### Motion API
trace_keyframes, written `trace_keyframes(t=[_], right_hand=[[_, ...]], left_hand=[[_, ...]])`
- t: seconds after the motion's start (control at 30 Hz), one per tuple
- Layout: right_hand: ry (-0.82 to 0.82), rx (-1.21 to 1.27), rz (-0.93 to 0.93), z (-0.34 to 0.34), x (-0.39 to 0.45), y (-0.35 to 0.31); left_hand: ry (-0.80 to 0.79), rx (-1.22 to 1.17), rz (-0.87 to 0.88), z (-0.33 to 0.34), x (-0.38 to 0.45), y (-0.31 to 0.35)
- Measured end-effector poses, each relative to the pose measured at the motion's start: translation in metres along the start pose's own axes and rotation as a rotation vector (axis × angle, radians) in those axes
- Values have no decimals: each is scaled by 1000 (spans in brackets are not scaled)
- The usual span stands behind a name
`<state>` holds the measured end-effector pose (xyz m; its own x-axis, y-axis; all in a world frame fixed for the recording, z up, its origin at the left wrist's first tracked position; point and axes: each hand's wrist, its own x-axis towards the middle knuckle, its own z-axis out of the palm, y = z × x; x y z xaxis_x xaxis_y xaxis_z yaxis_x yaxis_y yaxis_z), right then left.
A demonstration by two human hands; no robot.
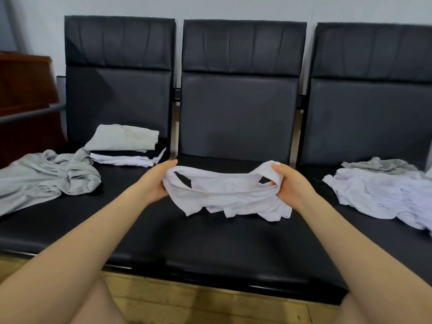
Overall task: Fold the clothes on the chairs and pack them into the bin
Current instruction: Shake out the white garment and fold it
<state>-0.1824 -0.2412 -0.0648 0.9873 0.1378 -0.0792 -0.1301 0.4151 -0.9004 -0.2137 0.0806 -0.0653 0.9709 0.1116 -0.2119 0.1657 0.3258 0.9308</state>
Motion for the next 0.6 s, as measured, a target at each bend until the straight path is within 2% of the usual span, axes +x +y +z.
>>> trace_keyframes(t=[0.13,0.2,0.27,0.37,0.4,0.47,0.6], right_hand=[[251,-380,15,-6,3,4],[277,-443,73,-4,0,4],[235,-270,187,-4,-5,1],[186,160,316,-1,-11,-10],[179,260,304,3,-12,-20],[131,353,163,14,-8,-41],[18,302,-159,52,-9,-116]], left_hand=[[-88,-227,-52,7,-1,3],[-132,-329,-78,12,-3,5],[-189,-322,-34,17,-6,9],[-234,-254,59,27,-5,19],[-231,-250,89,34,-7,29],[-220,-268,161,46,-8,53],[-332,-137,498,76,-18,130]])
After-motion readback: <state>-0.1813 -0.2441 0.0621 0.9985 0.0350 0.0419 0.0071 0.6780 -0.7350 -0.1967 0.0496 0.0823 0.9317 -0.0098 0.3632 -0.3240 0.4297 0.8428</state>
